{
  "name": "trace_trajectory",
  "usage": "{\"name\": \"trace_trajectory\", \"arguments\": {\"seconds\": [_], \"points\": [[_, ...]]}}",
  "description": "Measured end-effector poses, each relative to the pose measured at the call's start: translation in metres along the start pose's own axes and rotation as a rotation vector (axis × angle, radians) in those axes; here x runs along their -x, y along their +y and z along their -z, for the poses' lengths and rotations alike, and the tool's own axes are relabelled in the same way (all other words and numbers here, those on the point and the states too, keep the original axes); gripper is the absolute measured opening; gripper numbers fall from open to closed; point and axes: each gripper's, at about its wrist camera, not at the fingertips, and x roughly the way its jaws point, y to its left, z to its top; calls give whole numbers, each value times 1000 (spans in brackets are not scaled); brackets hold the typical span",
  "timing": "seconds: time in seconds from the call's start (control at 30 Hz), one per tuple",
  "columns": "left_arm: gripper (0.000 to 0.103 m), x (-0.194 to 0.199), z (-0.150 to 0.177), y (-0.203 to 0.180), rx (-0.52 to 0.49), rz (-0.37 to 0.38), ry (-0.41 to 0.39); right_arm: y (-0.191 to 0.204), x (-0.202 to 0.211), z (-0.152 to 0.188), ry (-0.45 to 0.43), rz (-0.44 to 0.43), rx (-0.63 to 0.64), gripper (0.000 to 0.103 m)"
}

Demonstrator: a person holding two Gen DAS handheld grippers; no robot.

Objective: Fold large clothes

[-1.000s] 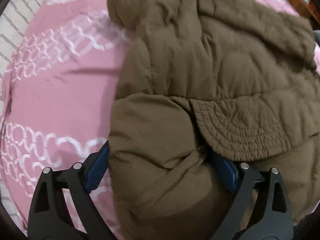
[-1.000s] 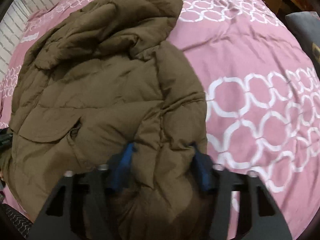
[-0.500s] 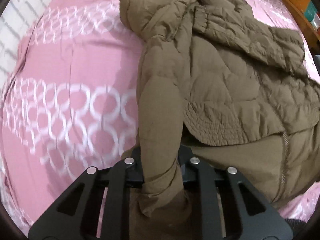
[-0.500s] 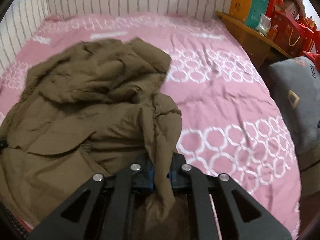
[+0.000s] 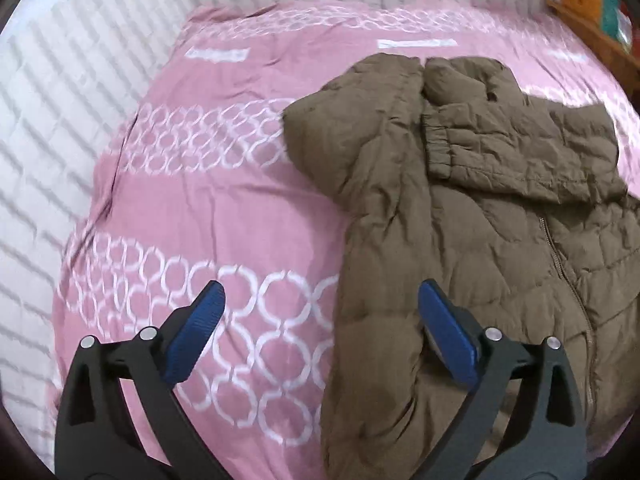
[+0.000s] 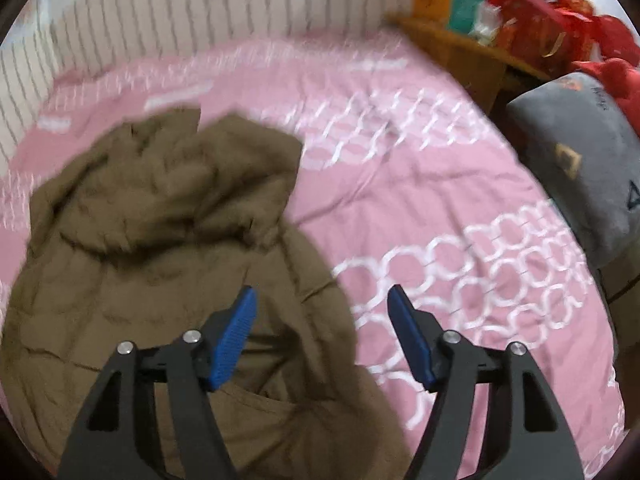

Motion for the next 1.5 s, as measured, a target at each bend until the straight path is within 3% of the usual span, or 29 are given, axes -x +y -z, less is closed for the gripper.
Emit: {"name": "trace_trajectory", "arguments": {"seconds": [0.03, 0.07, 0.1, 0.13, 0.17, 0.27, 0.37, 0.43, 0.47, 0.5, 0.53, 0.57, 0.67, 0.73, 0.87, 1.07, 1.23, 1.5], "points": [[91, 2, 7, 4, -28, 1, -3, 6, -15, 5, 59, 18, 24, 40], [75, -10, 6, -8, -65, 1, 23, 8, -25, 11, 100, 20, 34, 28], [57, -25, 7, -16, -89, 3, 81, 8, -35, 15, 134, 29, 36, 28], [26, -40, 9, -20, -94, 16, 142, 8, -42, 21, 164, 57, 47, 26], [22, -55, 14, -17, -88, 43, 211, 8, -49, 28, 192, 95, 74, 26], [23, -98, 37, -9, -85, 29, 343, 6, -68, 39, 254, 134, 98, 26], [31, -106, 35, 10, -13, 33, 363, 9, -74, 35, 263, 164, 103, 27], [32, -103, 31, 25, 66, 85, 366, 4, -65, 31, 234, 136, 63, 31], [37, -100, 30, 30, 79, 86, 359, 0, -58, 28, 208, 96, 30, 39], [40, -95, 28, 35, 82, 66, 340, -3, -53, 25, 186, 67, 9, 45], [51, -88, 27, 40, 78, 38, 319, -6, -43, 20, 139, 29, -18, 59], [63, -78, 23, 43, 73, 12, 278, -9, -34, 18, 103, 21, -33, 65], [85, -48, 7, 50, 85, 14, 153, -12, -12, 11, 15, 7, -54, 66], [93, -33, -1, 51, 90, 28, 91, -13, -7, 8, -16, -19, -78, 66], [94, -34, -12, 32, 52, 65, 67, -5, -14, -2, -42, -65, -101, 66], [94, -40, -23, -4, -46, 148, 74, 22, -36, -19, -28, -52, 1, 66], [94, -61, -62, -42, -50, 228, 81, 32, -60, -31, -1, -70, 32, 66], [93, -124, -101, -108, -116, 191, 143, 39, -77, -54, 4, -56, 94, 66]]}}
